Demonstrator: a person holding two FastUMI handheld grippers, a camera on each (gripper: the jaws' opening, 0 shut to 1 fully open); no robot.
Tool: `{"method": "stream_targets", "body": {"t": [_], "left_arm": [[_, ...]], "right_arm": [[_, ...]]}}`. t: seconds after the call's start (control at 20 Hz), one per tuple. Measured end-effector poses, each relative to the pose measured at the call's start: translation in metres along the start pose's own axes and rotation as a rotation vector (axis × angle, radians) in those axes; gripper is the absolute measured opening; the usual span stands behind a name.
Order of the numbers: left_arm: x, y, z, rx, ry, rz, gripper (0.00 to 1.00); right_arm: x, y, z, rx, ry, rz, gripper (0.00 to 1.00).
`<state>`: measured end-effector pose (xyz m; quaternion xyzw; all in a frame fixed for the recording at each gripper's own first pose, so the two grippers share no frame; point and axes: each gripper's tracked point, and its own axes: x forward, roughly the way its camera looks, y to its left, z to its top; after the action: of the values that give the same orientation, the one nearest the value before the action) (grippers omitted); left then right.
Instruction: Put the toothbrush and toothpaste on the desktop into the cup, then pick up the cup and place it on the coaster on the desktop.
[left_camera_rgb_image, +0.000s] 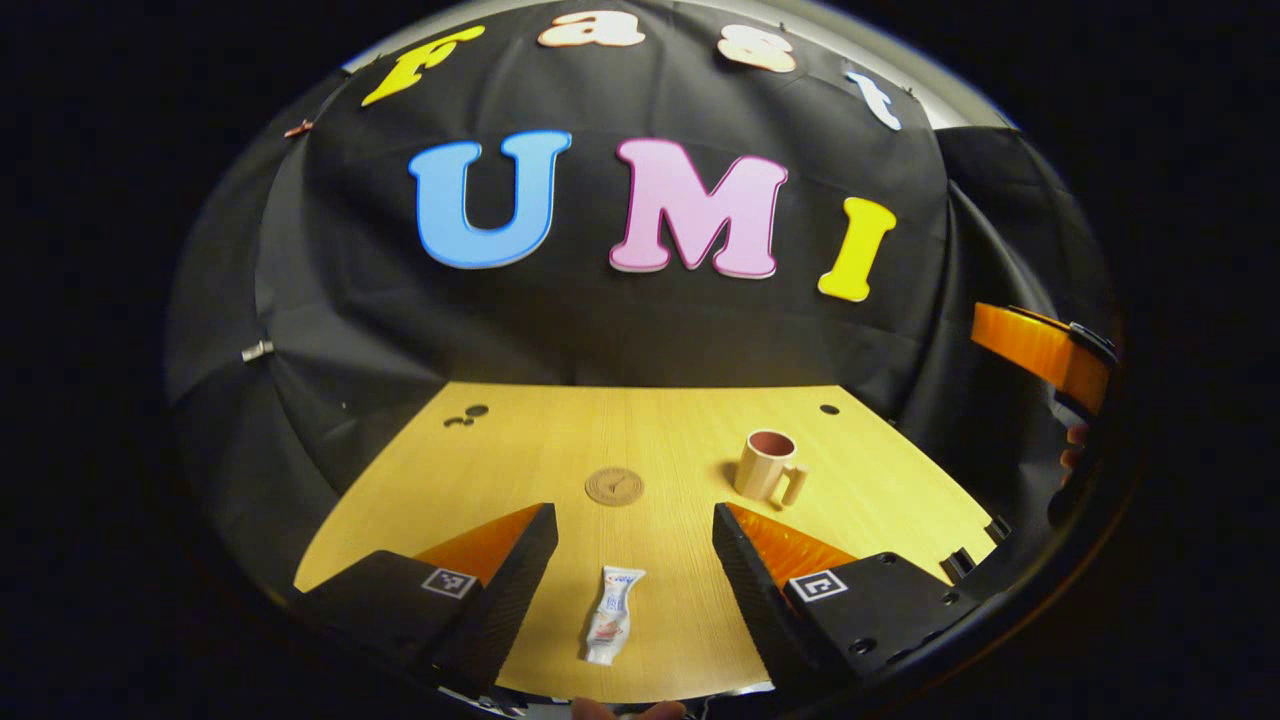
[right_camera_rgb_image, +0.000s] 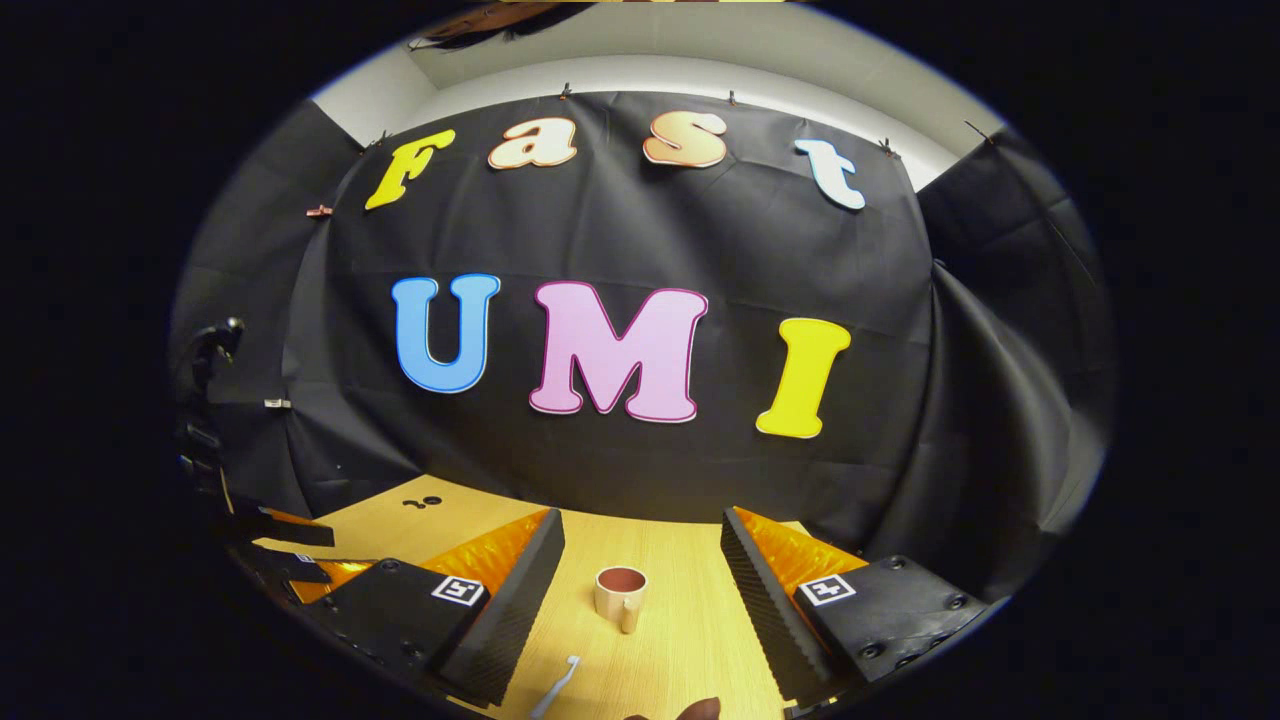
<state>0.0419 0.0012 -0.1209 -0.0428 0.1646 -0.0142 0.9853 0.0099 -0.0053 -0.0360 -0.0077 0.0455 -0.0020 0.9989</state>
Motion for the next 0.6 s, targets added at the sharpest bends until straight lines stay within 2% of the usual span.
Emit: {"method": "stream_targets", "body": {"t": [0.35, 0.6], "left_arm": [[0.069, 0.013, -0.075, 0.017, 0.178, -0.010, 0.97], [0.101, 0.018, -0.126, 0.040, 0.307, -0.028, 0.98]], "right_arm": [[0.005, -0.006, -0.034, -0.001, 0.090, -0.011, 0.97], [0.012, -0.015, -0.054, -0.008, 0.134, -0.030, 0.97]]}}
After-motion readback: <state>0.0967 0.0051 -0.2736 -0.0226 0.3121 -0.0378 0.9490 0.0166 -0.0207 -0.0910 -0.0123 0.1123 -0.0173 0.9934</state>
